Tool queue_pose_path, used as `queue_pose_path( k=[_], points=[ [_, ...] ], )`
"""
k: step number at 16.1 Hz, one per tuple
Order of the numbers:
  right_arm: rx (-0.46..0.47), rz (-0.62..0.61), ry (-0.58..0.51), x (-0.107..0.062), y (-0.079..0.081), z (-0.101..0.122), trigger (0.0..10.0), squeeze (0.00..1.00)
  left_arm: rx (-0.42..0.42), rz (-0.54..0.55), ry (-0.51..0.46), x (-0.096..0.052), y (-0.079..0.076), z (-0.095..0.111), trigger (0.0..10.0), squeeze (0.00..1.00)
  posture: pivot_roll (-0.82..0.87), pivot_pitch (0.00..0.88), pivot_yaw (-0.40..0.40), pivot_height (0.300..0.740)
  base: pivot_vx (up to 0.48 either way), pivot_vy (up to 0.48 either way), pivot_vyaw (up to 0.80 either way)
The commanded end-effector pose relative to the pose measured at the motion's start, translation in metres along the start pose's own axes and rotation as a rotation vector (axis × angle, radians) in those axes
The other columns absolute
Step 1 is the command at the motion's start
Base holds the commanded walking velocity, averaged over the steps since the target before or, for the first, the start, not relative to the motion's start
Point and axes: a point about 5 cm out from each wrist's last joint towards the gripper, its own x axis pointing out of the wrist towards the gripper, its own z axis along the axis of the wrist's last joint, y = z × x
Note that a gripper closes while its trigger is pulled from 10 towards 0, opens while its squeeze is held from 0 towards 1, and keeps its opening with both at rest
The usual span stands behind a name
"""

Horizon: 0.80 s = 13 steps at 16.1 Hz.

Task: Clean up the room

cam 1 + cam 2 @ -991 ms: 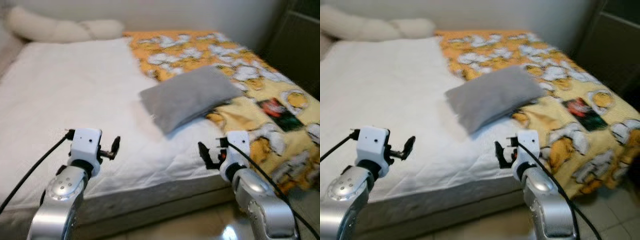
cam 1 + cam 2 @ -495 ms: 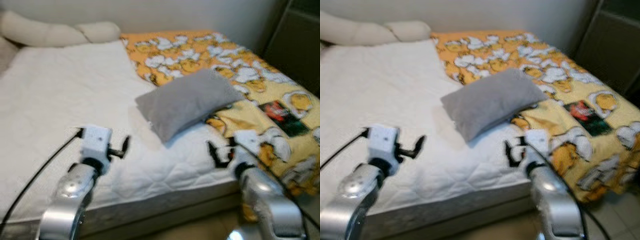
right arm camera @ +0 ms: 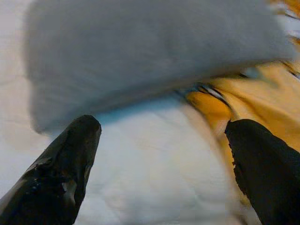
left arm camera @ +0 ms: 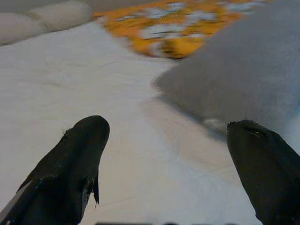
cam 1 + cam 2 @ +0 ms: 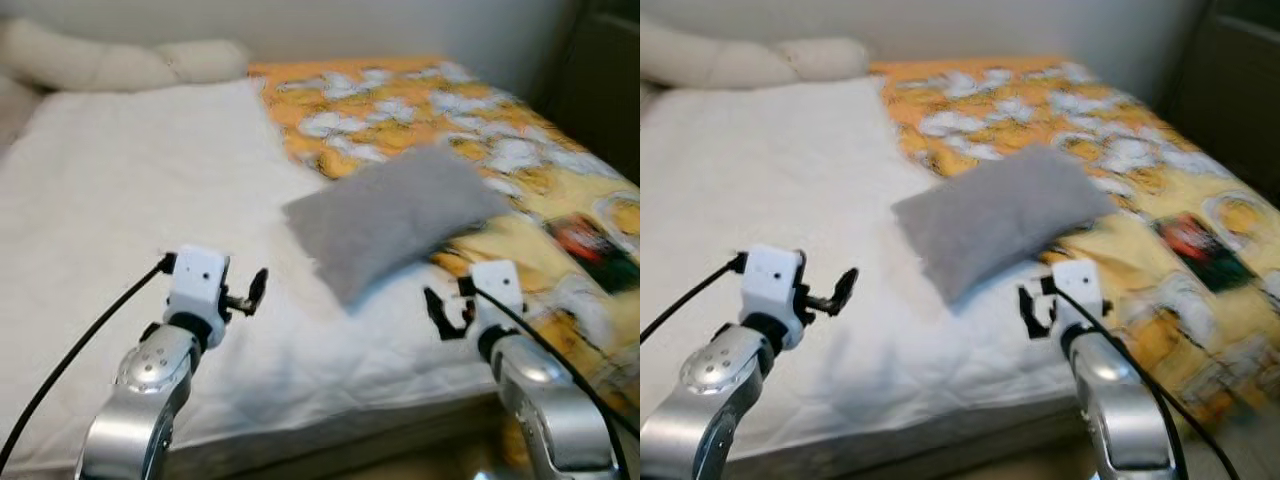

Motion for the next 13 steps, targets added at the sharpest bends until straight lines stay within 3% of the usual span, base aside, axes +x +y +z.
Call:
queue_pose_path(
  k=[1, 3, 10, 13],
  points=[
    [0.019, 0.044, -0.04, 0.0017, 0.0137, 0.0069, 10.0, 0.0, 0.01, 0.03, 0.011, -0.0021, 0.0074, -0.0016, 10.0, 0.0, -0.1, 0.0, -0.025, 0.74, 0.345, 0.0, 0.8],
    [0.096, 0.017, -0.032, 0.0017, 0.0105, 0.0045, 10.0, 0.0, 0.013, 0.025, 0.012, -0.0018, 0.0067, -0.0019, 10.0, 0.0, -0.11, 0.0, -0.025, 0.74, 0.345, 0.0, 0.0],
    [0.091, 0.004, -0.025, 0.0037, 0.0071, 0.0025, 10.0, 0.0, 0.028, -0.001, 0.011, -0.0009, 0.0023, -0.0025, 10.0, 0.0, -0.1, 0.0, -0.029, 0.74, 0.335, 0.0, 0.0],
    [0.103, 0.003, -0.015, 0.0028, 0.0082, 0.0002, 10.0, 0.0, 0.034, -0.004, 0.011, -0.0016, 0.0019, -0.0027, 10.0, 0.0, -0.1, 0.0, -0.033, 0.74, 0.0, 0.0, 0.0]
  ],
)
